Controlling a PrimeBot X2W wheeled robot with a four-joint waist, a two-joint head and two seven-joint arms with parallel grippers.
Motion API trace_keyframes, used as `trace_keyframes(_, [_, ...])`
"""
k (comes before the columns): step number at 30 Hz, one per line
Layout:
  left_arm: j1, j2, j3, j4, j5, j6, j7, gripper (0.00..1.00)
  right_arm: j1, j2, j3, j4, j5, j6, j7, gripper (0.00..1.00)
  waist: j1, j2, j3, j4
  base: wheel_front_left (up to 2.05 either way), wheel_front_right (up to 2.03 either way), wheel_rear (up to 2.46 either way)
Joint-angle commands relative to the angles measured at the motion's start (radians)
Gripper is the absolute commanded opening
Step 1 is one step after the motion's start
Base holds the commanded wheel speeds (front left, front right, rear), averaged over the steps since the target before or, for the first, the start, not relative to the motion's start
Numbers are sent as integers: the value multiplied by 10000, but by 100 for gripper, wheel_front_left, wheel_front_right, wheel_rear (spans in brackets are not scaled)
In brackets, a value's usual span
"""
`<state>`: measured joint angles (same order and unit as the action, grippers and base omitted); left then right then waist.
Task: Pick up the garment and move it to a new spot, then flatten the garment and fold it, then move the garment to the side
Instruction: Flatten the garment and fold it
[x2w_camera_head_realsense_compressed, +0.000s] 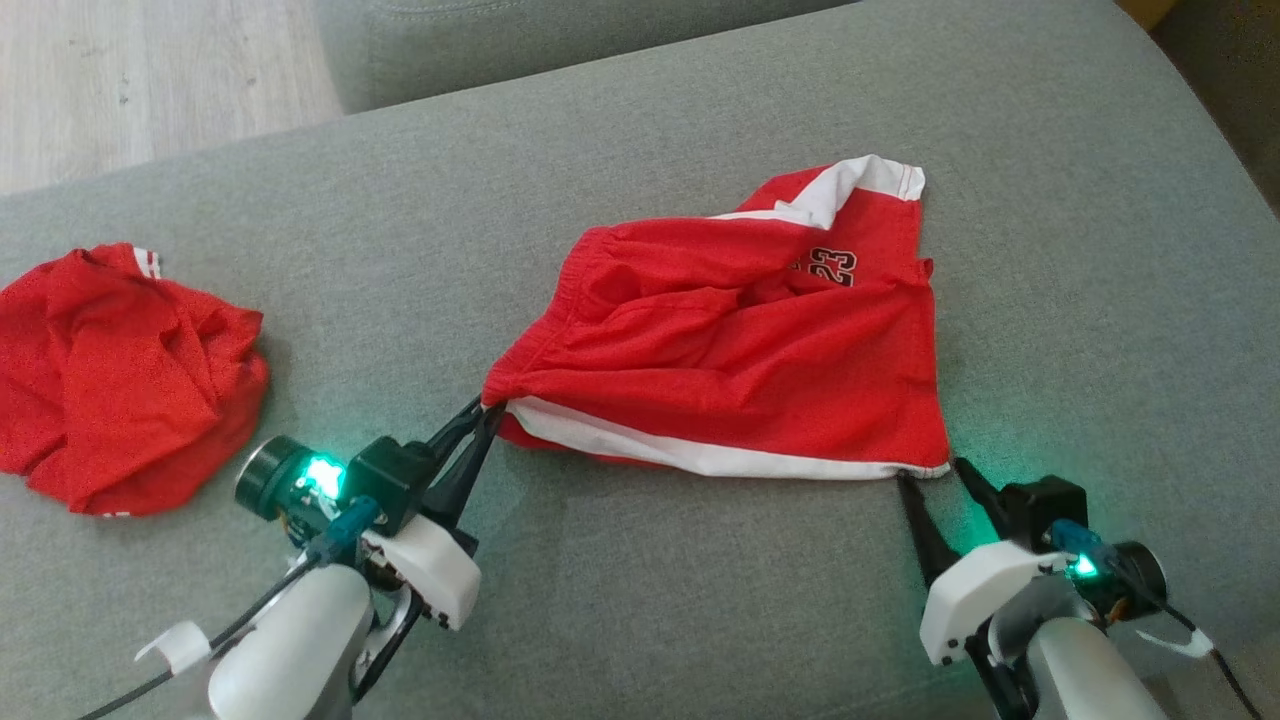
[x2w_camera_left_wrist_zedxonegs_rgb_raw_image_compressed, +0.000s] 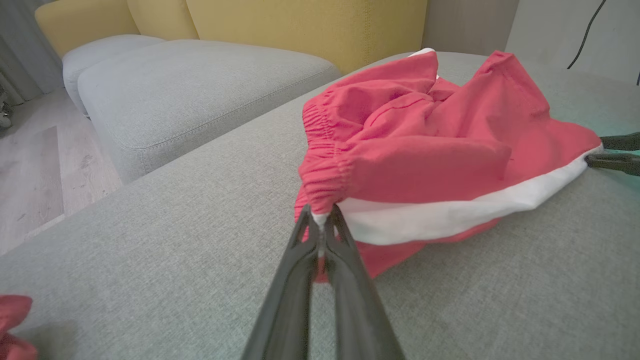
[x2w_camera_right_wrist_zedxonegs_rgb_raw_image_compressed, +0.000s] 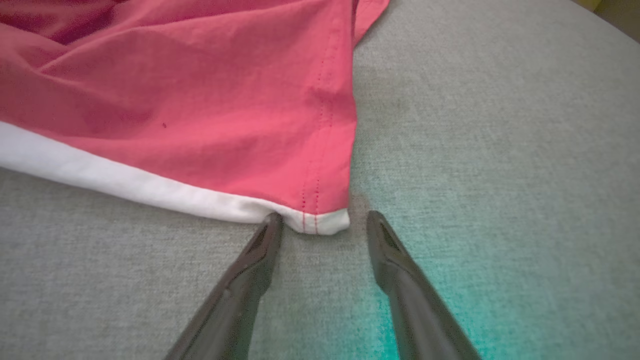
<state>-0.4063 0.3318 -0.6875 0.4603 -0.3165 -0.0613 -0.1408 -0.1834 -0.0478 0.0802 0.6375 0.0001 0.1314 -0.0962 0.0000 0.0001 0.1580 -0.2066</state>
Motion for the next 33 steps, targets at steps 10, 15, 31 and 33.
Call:
trace_keyframes(10, [-405, 400, 314, -272, -203, 171, -27, 0, -522, -24, 274, -302, 159, -7, -558, 0, 0, -1, -19, -40, 0, 0, 0])
trace_keyframes(15, [-322, 453, 365, -290, -283, 268, -64, 0, -504, -24, 277, -632, 187, -7, -838, 0, 0, -1, -120, -57, 0, 0, 0])
trace_keyframes(31, [-622, 865, 1350, -1456, -1297, 568, 167, 0, -1434, -24, 617, -3565, 1375, -7, -675, 0, 0, -1, -764, -111, 0, 0, 0])
trace_keyframes(33, [-941, 909, 1594, -1757, -1510, 589, 341, 0, -1948, -46, 639, -3889, 1393, -7, -486, 0, 0, -1, -876, -106, 0, 0, 0])
